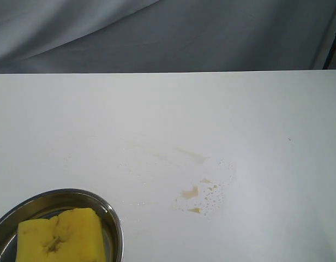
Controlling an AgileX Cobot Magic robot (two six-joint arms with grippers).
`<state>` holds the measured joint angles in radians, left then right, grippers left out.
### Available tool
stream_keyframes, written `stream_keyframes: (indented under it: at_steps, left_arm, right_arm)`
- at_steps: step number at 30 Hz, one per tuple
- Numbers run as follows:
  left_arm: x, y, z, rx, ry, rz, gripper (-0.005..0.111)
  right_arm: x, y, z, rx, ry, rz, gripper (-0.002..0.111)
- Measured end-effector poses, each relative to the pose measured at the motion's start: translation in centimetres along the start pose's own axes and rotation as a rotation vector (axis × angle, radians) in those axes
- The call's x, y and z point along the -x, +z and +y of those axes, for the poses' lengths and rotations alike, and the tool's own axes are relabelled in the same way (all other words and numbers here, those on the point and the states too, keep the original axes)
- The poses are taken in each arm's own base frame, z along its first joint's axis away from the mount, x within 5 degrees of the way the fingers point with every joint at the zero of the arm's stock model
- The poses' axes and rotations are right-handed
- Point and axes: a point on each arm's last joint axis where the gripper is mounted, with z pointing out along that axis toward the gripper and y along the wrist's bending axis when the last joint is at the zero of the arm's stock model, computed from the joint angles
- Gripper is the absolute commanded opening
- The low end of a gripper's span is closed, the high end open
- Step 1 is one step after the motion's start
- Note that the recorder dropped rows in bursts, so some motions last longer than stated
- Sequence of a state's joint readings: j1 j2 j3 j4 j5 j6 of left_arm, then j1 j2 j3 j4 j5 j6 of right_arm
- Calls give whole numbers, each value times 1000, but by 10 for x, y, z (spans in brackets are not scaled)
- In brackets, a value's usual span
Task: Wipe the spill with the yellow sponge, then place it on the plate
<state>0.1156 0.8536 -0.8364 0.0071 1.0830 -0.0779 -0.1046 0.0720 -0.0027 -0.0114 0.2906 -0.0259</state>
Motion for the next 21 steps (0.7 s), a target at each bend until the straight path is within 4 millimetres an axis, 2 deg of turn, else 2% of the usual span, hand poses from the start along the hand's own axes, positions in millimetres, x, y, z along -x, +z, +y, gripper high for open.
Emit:
stream_keyframes:
  at_steps: [4,9,12,17,21]
  left_arm:
    - [-37,-33,3,-16,7,-227,0]
    - [-74,-63,6,-28,23,-487,0]
    - [-102,-90,8,-32,47,-713,0]
    - [-126,-112,10,-41,48,-948,0]
    - [-125,-122,10,-1,125,-1074,0]
  right_arm:
    - [0,0,0,0,0,0,0]
    - [0,0,0,0,0,0,0]
    - [0,0,0,0,0,0,0]
    - [0,0,0,0,0,0,0]
    - [0,0,0,0,0,-2,0]
